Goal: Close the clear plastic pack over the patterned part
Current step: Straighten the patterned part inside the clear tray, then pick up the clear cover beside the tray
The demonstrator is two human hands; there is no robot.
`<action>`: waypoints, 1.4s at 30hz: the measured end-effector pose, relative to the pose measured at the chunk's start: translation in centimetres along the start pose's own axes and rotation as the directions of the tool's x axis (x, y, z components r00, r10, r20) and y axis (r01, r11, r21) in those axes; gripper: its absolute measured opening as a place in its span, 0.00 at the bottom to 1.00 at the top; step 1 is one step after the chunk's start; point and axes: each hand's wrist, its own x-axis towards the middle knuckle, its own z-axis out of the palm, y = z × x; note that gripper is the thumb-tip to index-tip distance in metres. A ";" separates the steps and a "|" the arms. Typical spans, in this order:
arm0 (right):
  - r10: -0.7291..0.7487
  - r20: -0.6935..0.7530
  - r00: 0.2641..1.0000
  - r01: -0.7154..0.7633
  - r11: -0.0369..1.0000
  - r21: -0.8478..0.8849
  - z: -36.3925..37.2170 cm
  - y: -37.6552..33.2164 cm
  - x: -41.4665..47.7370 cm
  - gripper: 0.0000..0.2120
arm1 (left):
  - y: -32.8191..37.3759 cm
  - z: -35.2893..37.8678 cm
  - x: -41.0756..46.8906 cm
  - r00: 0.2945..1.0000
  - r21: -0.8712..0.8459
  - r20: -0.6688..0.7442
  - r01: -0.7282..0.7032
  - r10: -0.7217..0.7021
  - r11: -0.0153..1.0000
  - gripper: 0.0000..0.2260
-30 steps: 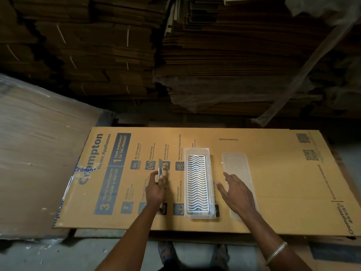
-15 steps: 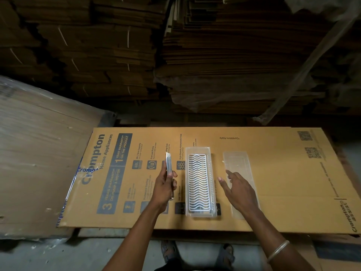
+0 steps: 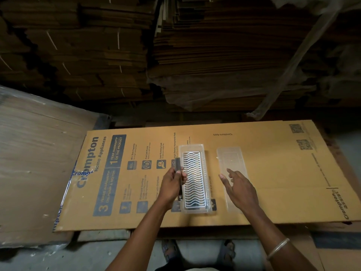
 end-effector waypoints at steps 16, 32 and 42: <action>0.138 0.005 0.990 -0.138 0.988 0.062 -0.3 3.5 -2.3 0.37 | -1.4 7.1 7.7 0.996 0.857 -0.082 0.059 0.022 0.512 0.05; 0.214 0.081 0.973 -0.203 0.971 -0.130 0.8 5.7 -2.6 0.33 | -2.7 8.0 7.1 0.981 0.870 -0.098 0.003 0.167 0.493 0.13; 0.397 0.160 0.904 -0.346 0.897 -0.274 3.3 4.8 -1.2 0.46 | -0.4 5.3 6.3 0.969 0.823 -0.063 -0.085 0.239 0.561 0.11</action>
